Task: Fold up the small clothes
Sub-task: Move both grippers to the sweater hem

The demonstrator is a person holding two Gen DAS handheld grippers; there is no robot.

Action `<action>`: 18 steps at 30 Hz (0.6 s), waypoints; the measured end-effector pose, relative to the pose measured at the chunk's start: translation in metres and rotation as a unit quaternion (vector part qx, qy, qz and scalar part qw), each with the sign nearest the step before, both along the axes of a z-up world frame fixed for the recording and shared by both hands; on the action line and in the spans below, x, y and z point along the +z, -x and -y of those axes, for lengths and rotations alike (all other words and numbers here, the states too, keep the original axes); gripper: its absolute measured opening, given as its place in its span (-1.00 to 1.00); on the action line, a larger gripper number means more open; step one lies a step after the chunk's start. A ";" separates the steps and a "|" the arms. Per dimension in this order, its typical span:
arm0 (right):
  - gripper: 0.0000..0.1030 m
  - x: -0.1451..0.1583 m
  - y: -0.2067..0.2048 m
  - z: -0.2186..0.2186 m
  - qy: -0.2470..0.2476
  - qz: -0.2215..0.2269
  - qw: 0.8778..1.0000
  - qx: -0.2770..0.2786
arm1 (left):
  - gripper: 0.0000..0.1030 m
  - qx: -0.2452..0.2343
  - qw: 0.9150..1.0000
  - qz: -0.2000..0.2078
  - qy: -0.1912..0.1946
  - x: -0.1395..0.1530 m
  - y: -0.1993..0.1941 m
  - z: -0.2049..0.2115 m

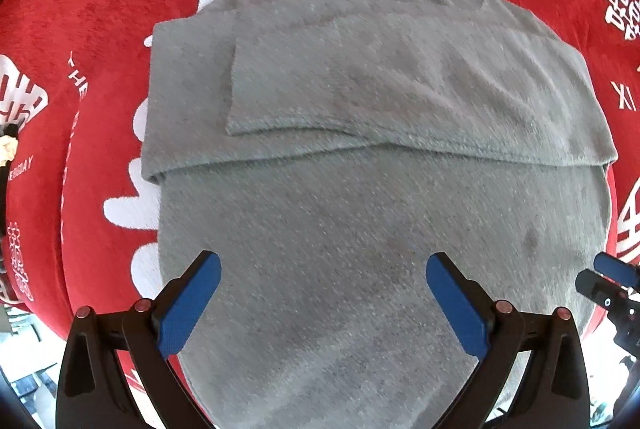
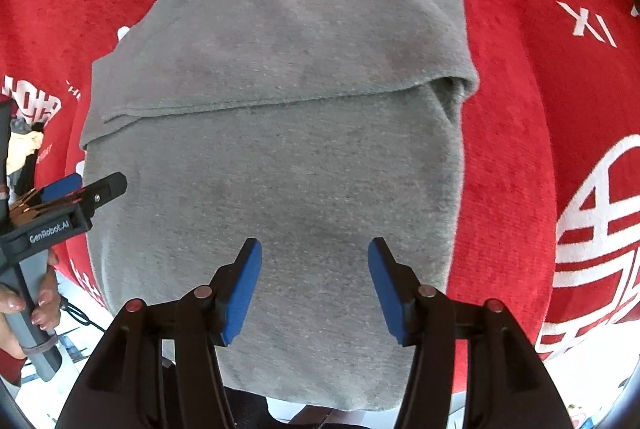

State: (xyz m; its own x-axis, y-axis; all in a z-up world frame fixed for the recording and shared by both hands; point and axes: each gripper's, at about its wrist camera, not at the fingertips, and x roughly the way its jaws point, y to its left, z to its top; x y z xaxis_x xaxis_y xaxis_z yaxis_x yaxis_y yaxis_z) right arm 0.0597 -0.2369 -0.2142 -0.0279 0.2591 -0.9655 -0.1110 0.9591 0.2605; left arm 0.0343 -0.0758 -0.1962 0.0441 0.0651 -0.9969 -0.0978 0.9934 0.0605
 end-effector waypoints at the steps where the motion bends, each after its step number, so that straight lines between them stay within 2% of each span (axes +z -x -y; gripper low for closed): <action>1: 0.15 0.000 0.000 0.004 0.000 -0.001 1.000 -0.003 | 1.00 -0.001 1.000 -0.002 -0.001 0.001 0.001 0.004; 13: 0.15 -0.003 0.003 0.039 -0.009 -0.002 0.999 -0.030 | 1.00 -0.032 0.999 -0.022 0.000 0.006 0.007 0.065; 16: 0.15 -0.002 0.003 0.049 -0.001 0.002 1.000 -0.028 | 1.00 -0.038 0.999 -0.030 0.008 0.007 0.012 0.085; 18: 0.15 -0.001 0.003 0.057 0.023 0.008 1.000 -0.018 | 1.00 -0.041 0.999 -0.033 0.011 0.009 0.016 0.097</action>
